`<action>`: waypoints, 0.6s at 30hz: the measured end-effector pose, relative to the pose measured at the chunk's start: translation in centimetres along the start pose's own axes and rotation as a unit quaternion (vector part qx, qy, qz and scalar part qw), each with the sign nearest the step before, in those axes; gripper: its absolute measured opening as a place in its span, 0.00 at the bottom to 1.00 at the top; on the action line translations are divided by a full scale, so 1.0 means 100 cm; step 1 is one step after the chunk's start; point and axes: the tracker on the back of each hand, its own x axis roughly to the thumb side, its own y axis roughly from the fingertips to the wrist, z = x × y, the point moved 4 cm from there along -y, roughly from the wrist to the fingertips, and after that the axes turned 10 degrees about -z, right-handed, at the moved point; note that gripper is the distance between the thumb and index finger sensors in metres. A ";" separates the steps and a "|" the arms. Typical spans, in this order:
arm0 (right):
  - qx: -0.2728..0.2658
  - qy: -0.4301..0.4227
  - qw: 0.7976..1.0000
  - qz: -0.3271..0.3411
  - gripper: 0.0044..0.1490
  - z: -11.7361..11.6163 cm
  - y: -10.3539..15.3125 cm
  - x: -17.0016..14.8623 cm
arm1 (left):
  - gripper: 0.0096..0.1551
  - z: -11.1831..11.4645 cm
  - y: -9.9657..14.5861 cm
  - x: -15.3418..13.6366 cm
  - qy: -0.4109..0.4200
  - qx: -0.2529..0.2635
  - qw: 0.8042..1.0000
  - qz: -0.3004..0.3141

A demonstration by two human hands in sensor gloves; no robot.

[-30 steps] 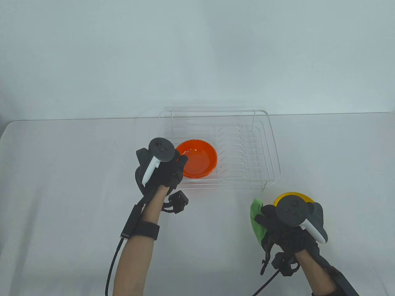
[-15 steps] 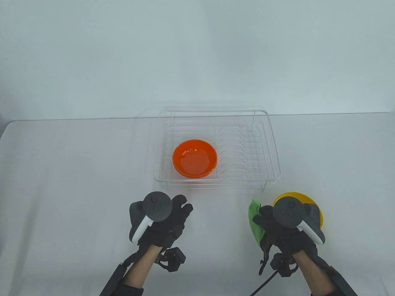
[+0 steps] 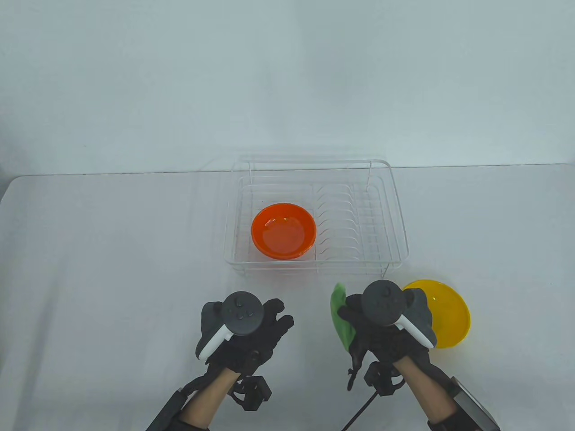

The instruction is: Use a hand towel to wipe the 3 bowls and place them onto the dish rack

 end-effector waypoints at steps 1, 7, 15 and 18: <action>0.000 -0.002 1.000 0.010 0.29 -0.002 -0.001 0.010 | 0.40 0.002 0.000 0.001 -0.002 -0.007 1.000 0.005; 0.026 -0.033 0.997 0.064 0.30 -0.014 0.002 0.044 | 0.46 0.013 -0.004 0.002 0.018 -0.055 0.998 0.021; 0.063 -0.092 0.989 0.096 0.30 -0.032 0.006 0.051 | 0.34 0.018 -0.006 0.004 0.110 -0.068 0.991 0.033; 0.055 -0.104 0.989 0.094 0.30 -0.032 0.007 0.046 | 0.29 0.015 -0.004 0.008 0.094 -0.038 0.994 0.028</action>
